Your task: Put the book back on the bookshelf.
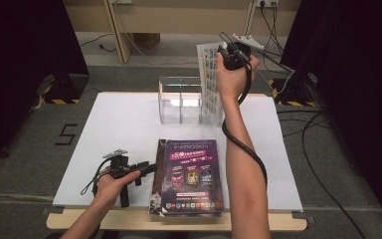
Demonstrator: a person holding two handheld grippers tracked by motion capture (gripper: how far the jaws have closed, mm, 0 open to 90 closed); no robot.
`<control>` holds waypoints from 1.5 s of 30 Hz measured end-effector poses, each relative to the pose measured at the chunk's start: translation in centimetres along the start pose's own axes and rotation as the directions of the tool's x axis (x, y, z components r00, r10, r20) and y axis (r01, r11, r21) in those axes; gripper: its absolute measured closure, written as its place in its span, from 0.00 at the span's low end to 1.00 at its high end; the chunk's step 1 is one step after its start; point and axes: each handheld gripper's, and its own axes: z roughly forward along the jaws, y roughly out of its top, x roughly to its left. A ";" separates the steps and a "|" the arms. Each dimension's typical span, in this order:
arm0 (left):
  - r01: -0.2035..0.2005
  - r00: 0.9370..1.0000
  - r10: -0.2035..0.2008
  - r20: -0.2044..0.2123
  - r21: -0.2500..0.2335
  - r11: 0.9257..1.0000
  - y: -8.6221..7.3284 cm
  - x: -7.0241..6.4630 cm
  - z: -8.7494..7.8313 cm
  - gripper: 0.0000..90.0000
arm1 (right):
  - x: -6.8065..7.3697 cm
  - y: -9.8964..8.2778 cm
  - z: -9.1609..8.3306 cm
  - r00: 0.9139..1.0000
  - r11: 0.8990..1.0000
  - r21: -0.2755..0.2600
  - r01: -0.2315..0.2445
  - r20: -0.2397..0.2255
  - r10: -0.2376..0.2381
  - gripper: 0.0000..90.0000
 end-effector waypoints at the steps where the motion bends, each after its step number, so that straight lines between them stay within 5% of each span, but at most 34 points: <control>1: -0.002 1.000 0.002 0.000 0.000 1.000 0.0 0.0 0.0 0.50 | -0.1 0.0 0.2 1.000 1.000 -0.002 0.000 0.000 0.000 0.82; 9: 0.005 1.000 -0.005 -0.001 0.000 1.000 -0.1 0.3 0.1 0.50 | -0.5 -0.5 1.4 1.000 0.999 -0.049 0.013 0.017 -0.013 0.82; 18: -0.004 1.000 0.004 0.001 0.005 1.000 -0.1 0.3 0.0 0.50 | -0.7 -3.1 1.9 0.998 0.998 -0.031 0.063 0.013 -0.062 0.82; 29: 0.003 1.000 -0.003 -0.002 0.005 1.000 -0.4 0.4 0.1 0.50 | -0.7 -5.1 -1.2 0.992 0.990 -0.063 0.128 -0.011 -0.129 0.82; 34: 0.005 1.000 -0.005 0.000 0.008 1.000 -0.6 0.3 0.2 0.50 | -0.9 -6.0 -2.7 0.989 0.989 -0.041 0.143 -0.042 -0.145 0.82; 45: 0.002 1.000 -0.002 -0.003 0.012 1.000 -0.5 0.3 0.2 0.50 | -2.2 -6.9 -5.7 0.981 0.982 -0.008 0.190 -0.027 -0.190 0.81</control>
